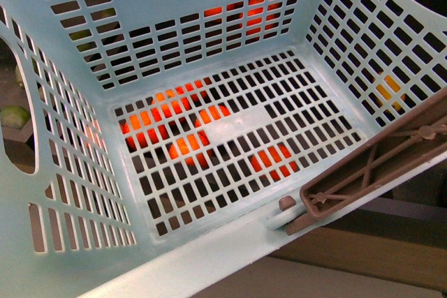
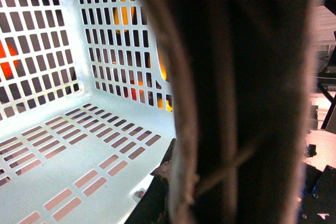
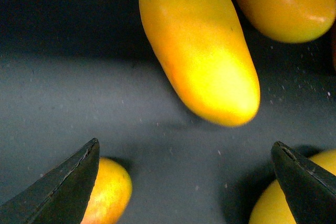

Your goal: Pick mango and avocado into basket

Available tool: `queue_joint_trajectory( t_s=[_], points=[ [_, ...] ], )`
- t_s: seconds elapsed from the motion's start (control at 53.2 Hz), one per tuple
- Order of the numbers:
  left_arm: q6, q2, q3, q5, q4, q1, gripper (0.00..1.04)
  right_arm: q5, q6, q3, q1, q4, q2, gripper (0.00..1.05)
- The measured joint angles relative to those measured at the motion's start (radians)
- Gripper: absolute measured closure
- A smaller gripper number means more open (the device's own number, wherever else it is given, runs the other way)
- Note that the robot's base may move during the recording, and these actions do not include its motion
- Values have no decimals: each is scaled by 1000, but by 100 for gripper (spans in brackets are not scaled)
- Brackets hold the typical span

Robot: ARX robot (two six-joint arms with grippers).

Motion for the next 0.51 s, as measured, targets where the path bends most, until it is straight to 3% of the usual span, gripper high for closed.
queue_joint_trajectory(
  t_s=[0.508],
  points=[
    [0, 0, 0, 0, 0, 0, 100, 18, 51, 332, 24, -119, 164, 9]
  ],
)
